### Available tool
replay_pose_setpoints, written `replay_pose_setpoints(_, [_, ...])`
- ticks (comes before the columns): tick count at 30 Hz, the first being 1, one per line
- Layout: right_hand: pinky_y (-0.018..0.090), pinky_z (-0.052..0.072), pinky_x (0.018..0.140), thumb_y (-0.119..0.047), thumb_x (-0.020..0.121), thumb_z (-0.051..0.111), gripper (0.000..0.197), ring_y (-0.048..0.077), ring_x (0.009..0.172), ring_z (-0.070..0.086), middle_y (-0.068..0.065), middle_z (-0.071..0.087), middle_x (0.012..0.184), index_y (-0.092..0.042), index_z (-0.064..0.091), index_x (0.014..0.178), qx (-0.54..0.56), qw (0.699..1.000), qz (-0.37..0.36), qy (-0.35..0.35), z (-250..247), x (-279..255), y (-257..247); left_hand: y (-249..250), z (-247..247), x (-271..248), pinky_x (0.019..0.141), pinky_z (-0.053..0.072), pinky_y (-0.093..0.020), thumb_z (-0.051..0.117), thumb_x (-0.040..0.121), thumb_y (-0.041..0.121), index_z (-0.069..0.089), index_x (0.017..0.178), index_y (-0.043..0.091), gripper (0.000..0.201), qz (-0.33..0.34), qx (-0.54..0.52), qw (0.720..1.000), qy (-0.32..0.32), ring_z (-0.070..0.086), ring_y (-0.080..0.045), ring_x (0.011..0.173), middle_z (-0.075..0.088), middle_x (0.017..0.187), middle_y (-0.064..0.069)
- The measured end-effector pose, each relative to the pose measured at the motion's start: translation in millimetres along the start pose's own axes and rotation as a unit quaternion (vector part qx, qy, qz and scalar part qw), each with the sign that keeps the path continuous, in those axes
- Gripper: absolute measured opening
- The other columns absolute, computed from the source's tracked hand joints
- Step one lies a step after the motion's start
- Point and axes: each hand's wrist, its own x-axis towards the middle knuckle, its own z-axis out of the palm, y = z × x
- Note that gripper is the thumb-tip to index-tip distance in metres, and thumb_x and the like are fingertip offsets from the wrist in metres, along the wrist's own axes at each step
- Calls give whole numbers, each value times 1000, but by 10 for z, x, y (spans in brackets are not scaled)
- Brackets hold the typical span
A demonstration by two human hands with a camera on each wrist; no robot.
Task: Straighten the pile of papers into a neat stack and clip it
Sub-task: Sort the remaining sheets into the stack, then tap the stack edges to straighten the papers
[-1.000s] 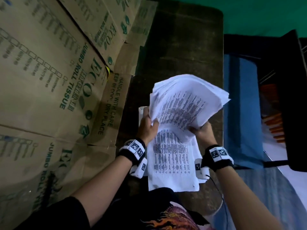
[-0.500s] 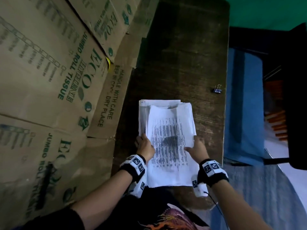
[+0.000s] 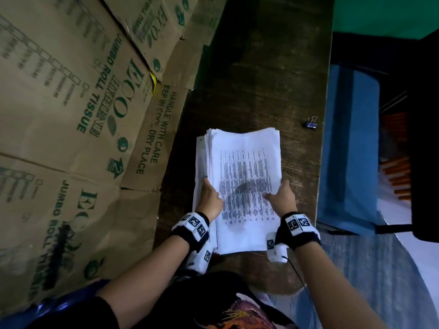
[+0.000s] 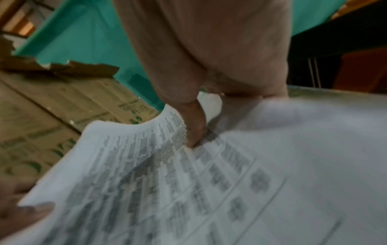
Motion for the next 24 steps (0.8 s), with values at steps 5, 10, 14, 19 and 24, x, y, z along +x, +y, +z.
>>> replay_pose_setpoints(5, [61,18,113,-50,80,72,103,40,146,6,21,5,159,-7,11,151,-170,982,32,-74,52,225,-33,86,-37,138,111,26,-45,58,87,26,14,144,5,75,-132,63,989,0,20,-40,135,19,144,-20])
replay_pose_setpoints(10, [48,41,107,-29,64,89,108,37,128,47,23,47,138,5,20,140,12,996,55,-72,166,431,82,81,16,197,98,49,-41,64,84,25,11,147,4,84,-150,-10,988,-11,50,-36,121,34,143,-23])
replay_pose_setpoints(14, [47,50,95,-22,62,91,78,33,112,58,19,59,117,3,44,120,70,994,59,-53,188,470,162,70,-12,234,102,44,-35,58,87,16,28,143,3,65,-125,-12,991,-36,49,-33,124,43,143,-18])
replay_pose_setpoints(19, [41,54,87,-28,65,88,59,29,99,63,13,66,103,1,58,108,70,996,17,-53,241,472,213,72,6,281,87,53,-31,52,84,16,41,137,13,55,-72,-1,997,-23,58,-29,107,51,133,-14])
replay_pose_setpoints(24, [48,55,86,-22,68,87,52,31,96,66,13,69,101,-1,60,107,129,991,-25,-40,155,443,48,81,-200,343,62,41,-18,47,94,12,30,145,11,53,-42,-15,999,-8,54,-15,83,51,132,-9])
